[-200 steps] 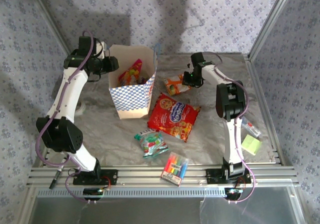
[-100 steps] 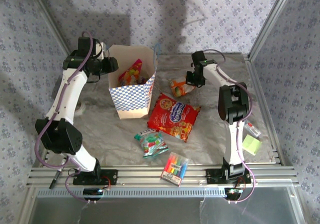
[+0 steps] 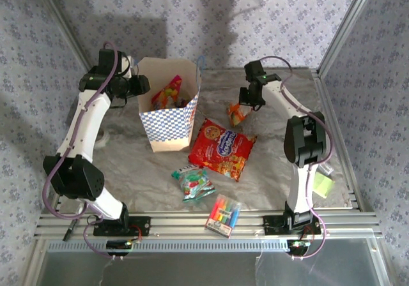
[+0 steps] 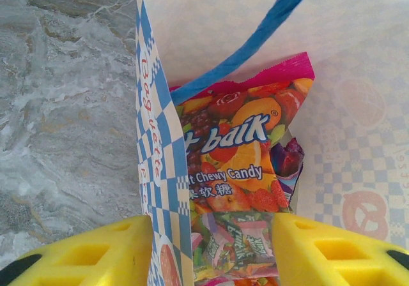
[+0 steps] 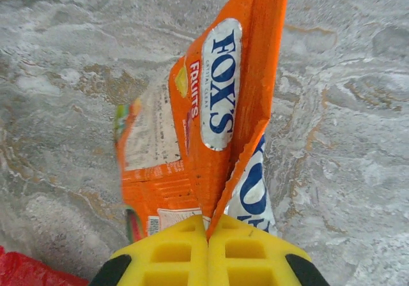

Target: Place the snacks into the paper bag

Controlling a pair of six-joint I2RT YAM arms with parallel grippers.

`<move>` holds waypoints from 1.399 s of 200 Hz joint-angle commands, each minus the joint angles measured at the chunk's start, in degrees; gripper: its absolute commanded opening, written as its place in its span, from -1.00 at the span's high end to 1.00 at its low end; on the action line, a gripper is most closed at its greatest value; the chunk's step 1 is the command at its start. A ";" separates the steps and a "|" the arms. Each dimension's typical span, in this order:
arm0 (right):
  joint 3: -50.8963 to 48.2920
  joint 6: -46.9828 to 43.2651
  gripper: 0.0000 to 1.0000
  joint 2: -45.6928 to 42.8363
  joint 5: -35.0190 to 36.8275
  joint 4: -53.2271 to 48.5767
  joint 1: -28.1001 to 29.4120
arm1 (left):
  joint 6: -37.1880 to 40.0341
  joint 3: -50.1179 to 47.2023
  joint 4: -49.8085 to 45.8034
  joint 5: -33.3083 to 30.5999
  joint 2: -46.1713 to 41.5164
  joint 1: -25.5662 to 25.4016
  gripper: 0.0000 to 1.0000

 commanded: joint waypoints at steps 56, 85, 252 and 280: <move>-3.30 1.97 0.97 -11.53 4.08 -1.02 0.98 | 1.14 0.28 0.25 -0.13 -3.12 -0.51 -0.05; -4.76 2.31 0.97 -15.21 5.51 -1.12 2.01 | 1.23 -0.21 0.64 -0.03 -4.12 -0.51 -0.05; -14.77 3.10 0.95 -38.86 7.81 1.01 4.91 | -0.08 -2.53 -0.11 -1.31 -6.74 -0.51 -0.05; -14.77 2.95 0.94 -41.70 9.11 2.08 5.15 | -1.41 -3.27 0.81 -1.12 -7.04 -0.62 -0.05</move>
